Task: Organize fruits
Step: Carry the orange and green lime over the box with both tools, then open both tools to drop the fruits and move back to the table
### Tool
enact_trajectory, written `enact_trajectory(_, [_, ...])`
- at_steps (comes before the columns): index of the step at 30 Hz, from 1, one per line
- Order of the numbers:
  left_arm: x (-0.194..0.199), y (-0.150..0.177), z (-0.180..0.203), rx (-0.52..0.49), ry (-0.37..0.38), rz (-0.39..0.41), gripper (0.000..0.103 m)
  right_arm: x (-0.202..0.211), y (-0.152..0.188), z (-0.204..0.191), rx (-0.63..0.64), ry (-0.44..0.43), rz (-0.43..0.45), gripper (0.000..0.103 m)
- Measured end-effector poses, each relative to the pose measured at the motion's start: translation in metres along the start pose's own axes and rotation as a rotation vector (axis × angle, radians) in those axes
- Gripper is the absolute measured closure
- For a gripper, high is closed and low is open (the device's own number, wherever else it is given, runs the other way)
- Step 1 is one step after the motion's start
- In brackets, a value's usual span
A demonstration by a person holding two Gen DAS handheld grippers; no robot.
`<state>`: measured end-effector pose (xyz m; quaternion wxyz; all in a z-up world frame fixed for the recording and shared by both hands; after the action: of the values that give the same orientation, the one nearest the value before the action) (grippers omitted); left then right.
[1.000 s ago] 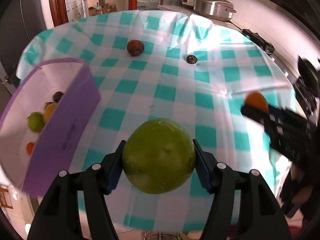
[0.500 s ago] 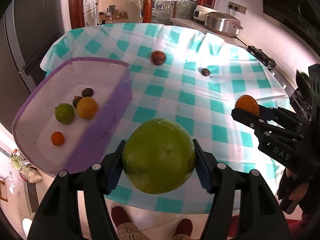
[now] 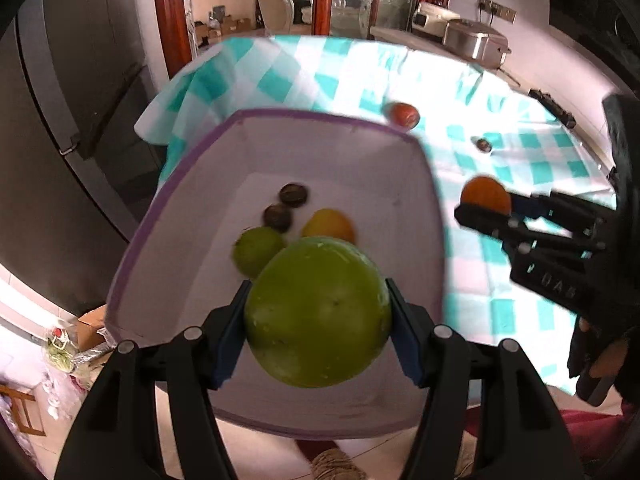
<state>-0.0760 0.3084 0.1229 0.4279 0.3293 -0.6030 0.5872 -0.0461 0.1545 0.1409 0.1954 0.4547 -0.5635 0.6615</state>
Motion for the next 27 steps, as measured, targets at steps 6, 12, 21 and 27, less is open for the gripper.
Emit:
enact_trajectory(6, [-0.025, 0.004, -0.037, -0.008, 0.044, -0.076, 0.039, -0.022, -0.028, -0.046, 0.050, 0.036, -0.051, 0.061])
enact_trajectory(12, [-0.048, 0.003, -0.034, -0.036, 0.092, -0.129, 0.039, -0.054, -0.052, -0.066, 0.107, 0.074, -0.140, 0.061])
enact_trajectory(21, [-0.083, -0.011, -0.028, -0.104, 0.115, -0.217, 0.039, -0.122, -0.087, -0.078, 0.194, 0.045, -0.273, 0.061])
enact_trajectory(27, [-0.102, -0.019, -0.022, -0.143, 0.096, -0.303, 0.039, -0.172, -0.106, -0.082, 0.266, 0.037, -0.408, 0.061])
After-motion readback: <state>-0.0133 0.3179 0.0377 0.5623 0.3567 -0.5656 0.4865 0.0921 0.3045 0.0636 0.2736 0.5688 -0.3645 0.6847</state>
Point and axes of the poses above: each gripper's, at about its wrist camera, not at the fingertips, and x roughly against the way its jaws point, z to its right, y to its underside, the point moved 4 cm from there along -x, roughly the way its jaws point, and after that the axes turned 9 degrees about -z, right-handed, at the moved point
